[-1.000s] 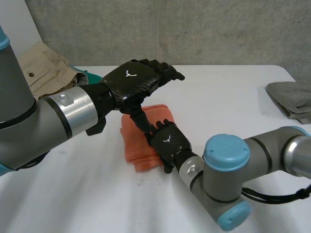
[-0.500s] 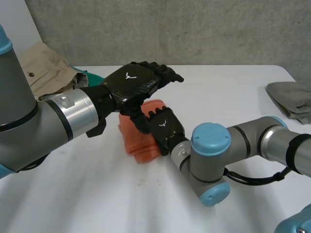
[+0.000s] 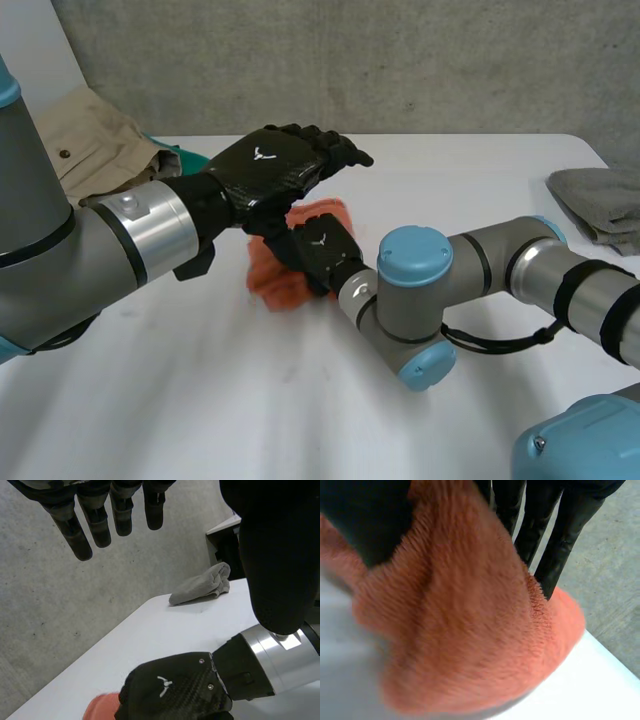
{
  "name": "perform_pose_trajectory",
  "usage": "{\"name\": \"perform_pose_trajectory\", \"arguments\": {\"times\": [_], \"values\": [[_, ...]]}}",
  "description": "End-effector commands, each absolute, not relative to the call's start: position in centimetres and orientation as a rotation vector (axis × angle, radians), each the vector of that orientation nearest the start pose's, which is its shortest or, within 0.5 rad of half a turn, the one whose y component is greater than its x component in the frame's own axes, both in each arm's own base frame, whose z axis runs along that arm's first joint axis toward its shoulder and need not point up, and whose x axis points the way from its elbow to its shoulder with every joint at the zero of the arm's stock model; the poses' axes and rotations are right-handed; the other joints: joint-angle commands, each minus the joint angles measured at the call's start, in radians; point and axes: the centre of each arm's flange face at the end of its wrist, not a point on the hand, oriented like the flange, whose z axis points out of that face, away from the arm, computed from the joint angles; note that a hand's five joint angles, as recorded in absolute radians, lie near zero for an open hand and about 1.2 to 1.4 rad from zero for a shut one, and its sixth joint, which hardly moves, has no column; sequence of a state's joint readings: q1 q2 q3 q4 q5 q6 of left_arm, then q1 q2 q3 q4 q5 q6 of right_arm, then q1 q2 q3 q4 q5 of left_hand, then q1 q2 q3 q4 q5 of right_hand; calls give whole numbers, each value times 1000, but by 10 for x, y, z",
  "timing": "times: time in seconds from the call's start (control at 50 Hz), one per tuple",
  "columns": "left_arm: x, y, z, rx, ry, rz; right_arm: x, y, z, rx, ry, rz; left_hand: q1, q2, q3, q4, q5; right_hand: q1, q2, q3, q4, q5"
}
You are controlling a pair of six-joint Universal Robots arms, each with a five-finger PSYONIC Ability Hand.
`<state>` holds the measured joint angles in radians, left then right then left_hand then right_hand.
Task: Fold the laundry.
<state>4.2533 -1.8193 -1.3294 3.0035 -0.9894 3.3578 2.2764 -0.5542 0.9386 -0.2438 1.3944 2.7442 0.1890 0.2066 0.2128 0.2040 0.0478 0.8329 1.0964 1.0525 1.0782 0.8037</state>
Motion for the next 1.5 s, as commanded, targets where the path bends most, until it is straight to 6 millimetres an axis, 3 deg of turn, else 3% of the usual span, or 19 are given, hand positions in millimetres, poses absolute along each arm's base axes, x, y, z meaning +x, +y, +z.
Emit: {"name": "perform_pose_trajectory", "arguments": {"times": [0.02,0.14,0.28,0.36,0.42,0.58,0.6,0.7,0.74,0.8,0.92,1.08,1.28,1.38,1.42,1.44,1.46,1.48,1.5], "values": [[-311,-223,292,-1110,-1658,1593,426,-285,124,-1194,1740,-1919,27,10,4,12,-6,563,300,344,318,418],[-308,-225,296,-1100,-1657,1614,416,-296,149,-1154,1730,-1978,27,10,4,12,-6,563,300,344,318,418],[-306,-226,299,-1097,-1654,1627,372,-334,159,-1117,1803,-2036,27,10,4,12,-6,563,300,344,318,418],[-306,-225,299,-1096,-1655,1628,357,-358,170,-1140,1690,-2120,27,10,4,12,-6,563,300,344,318,418],[-306,-225,299,-1096,-1654,1630,341,-381,191,-1127,1580,-2231,27,10,4,12,-6,563,300,344,318,418],[-306,-225,299,-1096,-1655,1628,287,-443,252,-994,1431,-2493,27,10,4,12,-6,563,300,344,318,418],[-306,-225,299,-1096,-1655,1628,270,-455,260,-963,1425,-2521,27,10,4,12,-6,563,300,344,318,418],[-305,-225,300,-1095,-1654,1632,217,-487,272,-896,1416,-2549,27,10,4,12,-6,563,300,344,318,418],[-305,-225,300,-1095,-1654,1632,201,-497,271,-892,1405,-2558,27,10,4,12,-6,563,300,344,318,418],[-305,-224,300,-1096,-1653,1631,155,-520,267,-871,1367,-2608,27,10,4,12,-6,563,300,344,318,418],[-306,-223,296,-1098,-1654,1625,96,-543,253,-820,1339,-2649,27,10,4,12,-6,563,300,344,318,418],[-308,-224,285,-1067,-1659,1640,20,-560,193,-842,1424,-2619,36,19,12,21,3,563,300,344,318,418],[-310,-228,284,-993,-1683,1682,-17,-551,117,-848,1597,-2470,39,22,15,24,6,563,300,344,318,418],[-313,-226,286,-1000,-1668,1683,-30,-545,107,-822,1633,-2469,39,22,15,24,6,563,300,344,318,418],[-313,-226,287,-1000,-1665,1686,-31,-543,106,-816,1641,-2463,39,22,15,24,6,270,6,50,25,125],[-313,-226,287,-1000,-1665,1686,-32,-541,106,-807,1653,-2455,39,22,15,24,6,-235,-498,-455,-480,-380],[-313,-226,287,-1000,-1665,1686,-32,-539,106,-803,1659,-2452,39,22,15,24,6,-470,-733,-689,-715,-615],[-313,-226,287,-1000,-1665,1686,-32,-538,106,-797,1667,-2445,39,22,15,24,6,-658,-922,-878,-904,-804],[-313,-225,287,-1001,-1664,1685,-35,-534,106,-786,1685,-2440,39,22,15,24,6,-658,-922,-878,-904,-804]]}}
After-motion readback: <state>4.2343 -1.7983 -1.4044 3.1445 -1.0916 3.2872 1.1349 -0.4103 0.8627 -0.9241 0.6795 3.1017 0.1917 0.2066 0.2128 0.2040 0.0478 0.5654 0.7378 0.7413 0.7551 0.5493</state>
